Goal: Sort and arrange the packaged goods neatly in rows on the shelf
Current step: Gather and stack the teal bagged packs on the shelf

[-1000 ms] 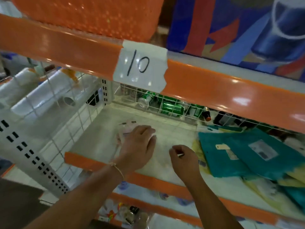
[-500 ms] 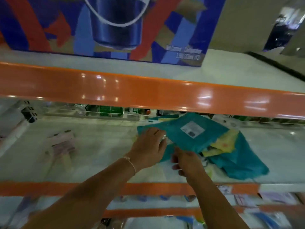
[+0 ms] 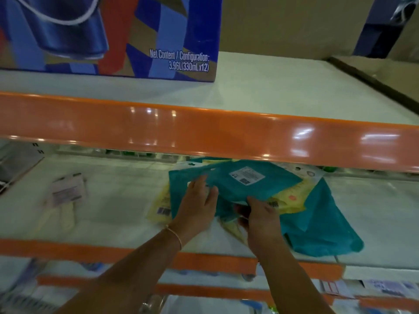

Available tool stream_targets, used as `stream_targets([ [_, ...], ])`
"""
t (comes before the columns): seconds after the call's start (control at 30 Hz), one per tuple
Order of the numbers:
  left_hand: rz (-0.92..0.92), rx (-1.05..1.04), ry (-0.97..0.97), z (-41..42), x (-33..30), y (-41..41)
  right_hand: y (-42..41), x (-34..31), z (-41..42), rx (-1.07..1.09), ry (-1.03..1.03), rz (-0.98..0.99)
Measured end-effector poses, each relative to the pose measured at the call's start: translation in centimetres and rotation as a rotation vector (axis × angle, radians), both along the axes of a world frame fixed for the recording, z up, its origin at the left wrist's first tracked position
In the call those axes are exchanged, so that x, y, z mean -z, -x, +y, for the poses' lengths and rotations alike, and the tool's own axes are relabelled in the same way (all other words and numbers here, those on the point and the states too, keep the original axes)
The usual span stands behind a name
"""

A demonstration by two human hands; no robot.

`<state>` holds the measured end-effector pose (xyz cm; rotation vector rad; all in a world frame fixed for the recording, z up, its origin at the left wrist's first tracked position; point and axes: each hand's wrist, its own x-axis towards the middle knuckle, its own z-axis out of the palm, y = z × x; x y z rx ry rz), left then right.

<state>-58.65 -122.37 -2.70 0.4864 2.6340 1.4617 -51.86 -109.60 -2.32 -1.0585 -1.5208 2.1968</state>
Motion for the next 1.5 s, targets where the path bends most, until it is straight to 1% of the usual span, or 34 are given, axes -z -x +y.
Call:
stream_targets([
  [0.03, -0.117, -0.101, -0.078, 0.0, -0.1, 0.5, -0.1, -0.6, 0.1, 0.002, 0.006, 0.052],
  [0.07, -0.287, -0.202, -0.201, 0.0, -0.4, 1.2, -0.2, -1.3, 0.2, 0.004, 0.010, 0.099],
  [0.1, -0.496, -0.265, -0.377, -0.1, -0.8, 1.9, -0.4, -1.9, 0.2, 0.009, 0.026, 0.144],
  [0.17, -0.893, -0.250, -0.713, -0.2, -1.9, 3.0, -0.5, -2.6, 0.3, 0.020, 0.096, 0.212],
  [0.2, -1.003, -0.211, -0.793, -0.4, -2.6, 3.4, -0.5, -2.8, 0.4, 0.019, 0.132, 0.239],
  [0.27, -1.049, -0.136, -0.801, -0.5, -3.4, 4.1, -0.8, -3.0, 0.6, -0.013, 0.210, 0.300],
  [0.37, -1.060, 0.041, -0.728, -0.5, -3.7, 4.5, -1.5, -3.0, 1.8, -0.040, 0.286, 0.354],
  [0.4, -1.055, 0.082, -0.685, -0.3, -3.6, 4.5, -1.8, -2.8, 2.4, -0.029, 0.311, 0.375],
  [0.47, -1.032, 0.139, -0.637, 0.7, -3.5, 4.3, -2.4, -2.7, 3.2, -0.001, 0.391, 0.492],
  [0.53, -0.998, 0.124, -0.679, 2.5, -3.3, 3.7, -3.4, -2.2, 3.7, 0.033, 0.475, 0.603],
  [0.6, -0.956, 0.092, -0.738, 4.9, -3.2, 2.9, -4.2, -1.6, 3.7, 0.045, 0.479, 0.635],
  [0.63, -0.935, 0.071, -0.742, 5.9, -3.4, 2.3, -4.5, -1.6, 3.5, 0.039, 0.401, 0.580],
  [0.67, -0.913, 0.057, -0.727, 7.0, -3.6, 1.7, -4.7, -1.5, 3.5, 0.044, 0.275, 0.489],
  [0.73, -0.844, 0.056, -0.668, 9.0, -3.7, 0.9, -4.9, -1.7, 4.0, 0.147, 0.028, 0.335],
  [0.8, -0.750, 0.085, -0.582, 11.1, -3.7, 0.3, -5.5, -2.1, 5.5, 0.261, -0.045, 0.291],
  [0.87, -0.615, 0.133, -0.434, 13.4, -3.9, -0.4, -6.4, -2.6, 7.5, 0.310, -0.017, 0.294],
  [0.97, -0.375, 0.262, -0.167, 17.1, -5.0, -2.4, -8.2, -2.7, 11.3, 0.373, 0.027, 0.275],
  [1.07, -0.320, 0.411, 0.056, 20.6, -6.0, -4.7, -10.2, -2.3, 16.2, 0.498, 0.057, 0.234],
  [1.1, -0.269, 0.453, 0.126, 21.7, -6.1, -5.5, -10.9, -2.2, 18.1, 0.540, 0.066, 0.213],
  [1.17, -0.085, 0.474, 0.220, 24.0, -6.1, -6.7, -12.3, -1.5, 22.0, 0.596, 0.085, 0.174],
  [1.23, 0.095, 0.444, 0.222, 26.4, -5.7, -7.3, -13.6, -0.4, 25.8, 0.604, 0.080, 0.122],
  [1.27, 0.148, 0.434, 0.208, 27.6, -5.5, -7.5, -14.1, 0.2, 27.6, 0.596, 0.077, 0.094],
  [1.4, 0.240, 0.438, 0.203, 31.4, -5.4, -9.1, -15.2, 1.9, 33.5, 0.575, 0.061, -0.011],
  [1.5, 0.262, 0.419, 0.186, 33.7, -4.9, -9.8, -15.2, 2.8, 36.8, 0.531, 0.060, -0.072],
])
